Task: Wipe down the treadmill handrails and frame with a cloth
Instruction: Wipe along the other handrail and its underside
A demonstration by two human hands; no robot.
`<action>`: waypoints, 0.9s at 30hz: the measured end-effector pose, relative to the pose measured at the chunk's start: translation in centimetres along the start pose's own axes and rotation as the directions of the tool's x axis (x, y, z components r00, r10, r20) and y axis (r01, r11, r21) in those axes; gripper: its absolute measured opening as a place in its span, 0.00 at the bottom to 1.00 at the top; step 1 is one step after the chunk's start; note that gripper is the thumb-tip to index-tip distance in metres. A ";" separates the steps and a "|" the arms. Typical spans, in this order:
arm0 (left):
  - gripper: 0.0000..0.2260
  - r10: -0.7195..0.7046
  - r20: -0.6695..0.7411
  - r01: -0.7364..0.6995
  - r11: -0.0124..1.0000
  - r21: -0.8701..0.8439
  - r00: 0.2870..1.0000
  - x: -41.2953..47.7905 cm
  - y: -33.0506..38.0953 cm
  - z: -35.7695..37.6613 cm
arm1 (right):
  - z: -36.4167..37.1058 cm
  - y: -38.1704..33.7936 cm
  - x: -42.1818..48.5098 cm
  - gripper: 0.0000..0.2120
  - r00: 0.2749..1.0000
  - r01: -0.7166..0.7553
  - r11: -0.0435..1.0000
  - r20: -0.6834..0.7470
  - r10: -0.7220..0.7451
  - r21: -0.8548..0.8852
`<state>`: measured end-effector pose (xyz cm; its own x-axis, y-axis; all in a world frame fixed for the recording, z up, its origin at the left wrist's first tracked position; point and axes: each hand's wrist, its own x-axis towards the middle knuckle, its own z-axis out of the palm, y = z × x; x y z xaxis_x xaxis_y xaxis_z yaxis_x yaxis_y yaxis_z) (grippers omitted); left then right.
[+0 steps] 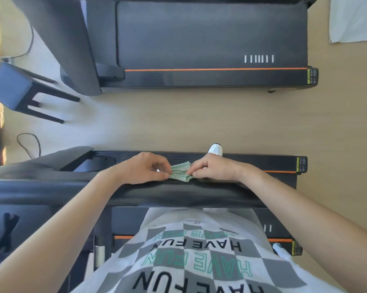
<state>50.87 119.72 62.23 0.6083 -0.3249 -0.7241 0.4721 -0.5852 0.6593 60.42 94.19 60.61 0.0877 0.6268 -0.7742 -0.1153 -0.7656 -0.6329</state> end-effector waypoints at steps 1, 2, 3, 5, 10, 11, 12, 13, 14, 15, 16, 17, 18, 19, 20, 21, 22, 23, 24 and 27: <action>0.05 -0.011 -0.019 0.011 1.000 0.000 1.000 -0.8 -0.8 -0.6 | 0.5 -0.9 0.7 0.11 1.000 0.003 1.000 0.009 -0.003 -0.005; 0.06 -0.023 -0.036 0.023 1.000 0.006 0.999 -1.6 -1.5 -1.2 | 1.0 -1.9 1.5 0.12 1.000 0.005 1.000 0.020 -0.005 -0.006; 0.07 -0.034 -0.052 0.035 0.999 0.020 0.998 -2.4 -2.3 -1.7 | 1.6 -2.8 2.2 0.13 0.999 0.012 1.000 0.032 -0.012 -0.009; 0.07 -0.057 -0.082 0.062 0.996 0.060 0.995 -4.0 -3.6 -2.8 | 2.7 -4.9 3.6 0.15 0.998 0.033 0.999 0.055 -0.031 -0.022; 0.06 -0.157 -0.202 0.189 0.971 0.149 0.967 -8.2 -7.1 -5.5 | 5.8 -9.8 7.4 0.19 0.992 0.101 0.993 0.088 -0.096 -0.058; 0.05 -0.177 -0.230 0.215 0.964 0.154 0.957 -9.1 -8.0 -6.0 | 6.5 -10.7 8.2 0.19 0.990 0.118 0.991 0.091 -0.112 -0.061; 0.05 -0.197 -0.255 0.242 0.957 0.160 0.947 -10.0 -9.1 -6.6 | 7.1 -11.5 9.0 0.19 0.987 0.134 0.989 0.092 -0.128 -0.058; 0.05 -0.212 -0.276 0.263 0.951 0.163 0.938 -10.9 -10.0 -7.1 | 7.7 -12.4 9.9 0.19 0.986 0.150 0.987 0.089 -0.144 -0.057; 0.05 -0.225 -0.296 0.280 0.946 0.161 0.928 -11.7 -11.0 -7.5 | 8.3 -13.3 10.7 0.18 0.984 0.164 0.985 0.087 -0.158 -0.056; 0.05 -0.231 -0.314 0.290 0.944 0.156 0.921 -12.5 -12.0 -7.9 | 8.8 -14.2 11.5 0.17 0.981 0.175 0.983 0.088 -0.170 -0.055; 0.06 -0.235 -0.327 0.297 0.943 0.153 0.915 -13.3 -12.8 -8.3 | 9.2 -15.0 12.3 0.16 0.980 0.185 0.981 0.089 -0.179 -0.052; 0.06 -0.241 -0.335 0.305 0.940 0.151 0.911 -14.0 -13.5 -8.8 | 9.6 -15.8 13.0 0.16 0.978 0.192 0.980 0.092 -0.187 -0.053; 0.06 -0.250 -0.342 0.315 0.938 0.148 0.906 -14.7 -14.1 -9.2 | 9.9 -16.6 13.7 0.15 0.977 0.196 0.979 0.099 -0.190 -0.059; 0.07 -0.259 -0.348 0.325 0.934 0.146 0.901 -15.4 -14.8 -9.7 | 10.2 -17.4 14.3 0.15 0.975 0.200 0.978 0.111 -0.191 -0.068; 0.07 -0.265 -0.354 0.334 0.931 0.148 0.897 -16.0 -15.3 -10.1 | 10.6 -18.1 14.9 0.15 0.974 0.201 0.977 0.127 -0.190 -0.077; 0.08 -0.272 -0.362 0.345 0.926 0.152 0.892 -16.7 -15.8 -10.6 | 10.9 -18.9 15.4 0.15 0.971 0.203 0.976 0.143 -0.189 -0.085; 0.09 -0.278 -0.369 0.353 0.923 0.153 0.887 -17.2 -16.3 -11.0 | 11.2 -19.7 16.0 0.16 0.971 0.202 0.975 0.152 -0.186 -0.093; 0.11 -0.286 -0.377 0.363 0.920 0.150 0.881 -17.8 -16.9 -11.5 | 11.5 -20.5 16.5 0.16 0.970 0.201 0.975 0.160 -0.184 -0.097; 0.14 -0.291 -0.388 0.370 0.917 0.146 0.874 -18.4 -17.4 -11.8 | 11.9 -21.3 17.0 0.16 0.968 0.203 0.974 0.172 -0.185 -0.098; 0.12 -0.310 -0.410 0.391 0.912 0.127 0.858 -20.0 -19.1 -12.6 | 12.8 -23.3 18.5 0.16 0.961 0.207 0.974 0.206 -0.184 -0.095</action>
<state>37.73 146.76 66.68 0.6368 0.2078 -0.7425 0.5871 -0.7550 0.2922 52.05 125.54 61.08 -0.0984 0.7732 -0.6264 -0.0002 -0.6295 -0.7770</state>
